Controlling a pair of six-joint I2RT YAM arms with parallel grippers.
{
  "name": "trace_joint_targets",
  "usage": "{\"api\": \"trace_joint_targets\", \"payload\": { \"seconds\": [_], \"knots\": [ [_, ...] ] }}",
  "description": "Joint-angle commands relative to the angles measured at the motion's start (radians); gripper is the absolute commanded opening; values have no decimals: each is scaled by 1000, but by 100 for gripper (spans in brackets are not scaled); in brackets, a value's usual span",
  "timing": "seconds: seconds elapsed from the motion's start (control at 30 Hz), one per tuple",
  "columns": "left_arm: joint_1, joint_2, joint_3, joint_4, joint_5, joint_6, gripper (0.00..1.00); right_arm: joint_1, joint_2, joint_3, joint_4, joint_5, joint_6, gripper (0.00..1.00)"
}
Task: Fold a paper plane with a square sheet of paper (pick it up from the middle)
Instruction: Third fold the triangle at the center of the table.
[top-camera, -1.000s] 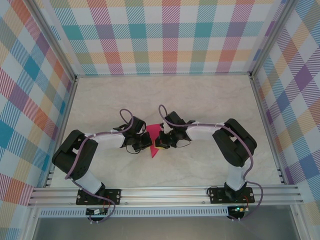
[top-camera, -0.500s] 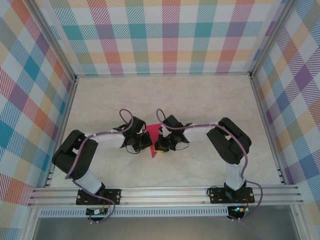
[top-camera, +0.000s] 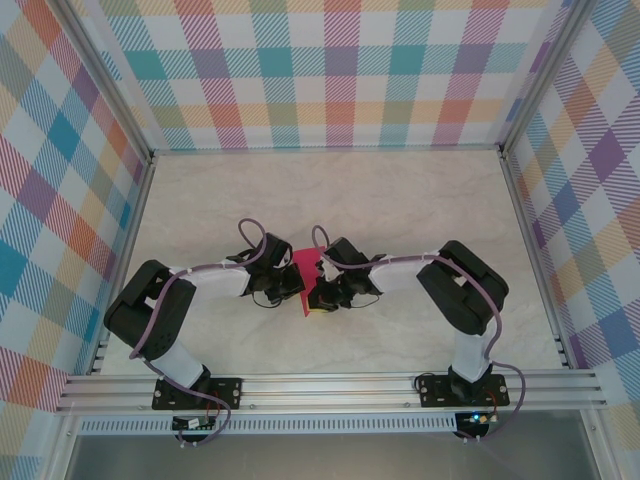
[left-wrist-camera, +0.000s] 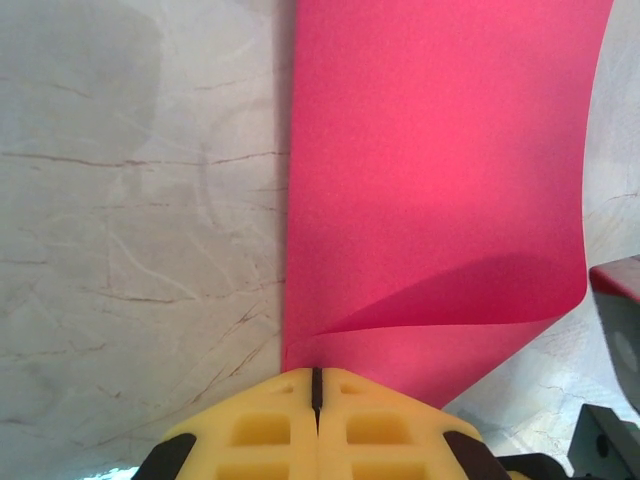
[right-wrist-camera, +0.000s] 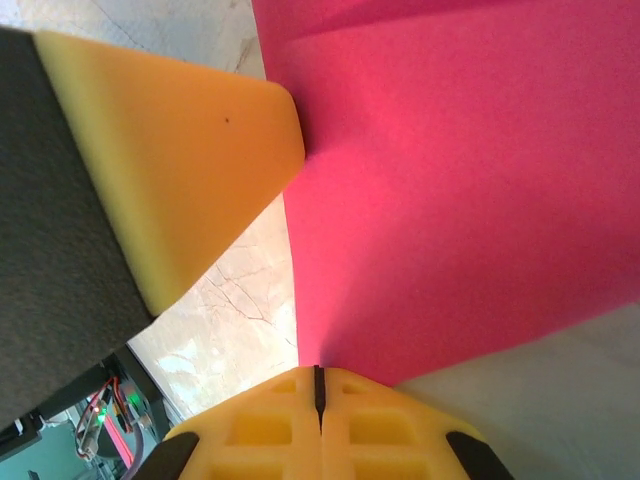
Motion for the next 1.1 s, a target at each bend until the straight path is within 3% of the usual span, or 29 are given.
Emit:
{"api": "trace_joint_targets", "payload": {
  "seconds": [0.0, 0.33, 0.63, 0.9, 1.07],
  "knots": [
    [-7, 30, -45, -57, -96, -13, 0, 11, 42, -3, 20, -24, -7, 4],
    [-7, 31, -49, -56, -97, -18, 0, 26, -30, -6, 15, -29, -38, 4],
    [-8, 32, -48, -55, -98, -19, 0, 30, 56, 5, 7, -25, -27, 4],
    [-7, 34, -49, -54, -99, -20, 0, 36, -16, 3, -6, -31, -47, 4],
    [-7, 32, -46, -55, -100, -20, 0, 42, 20, 12, -5, -35, -44, 4]
  ]
}}
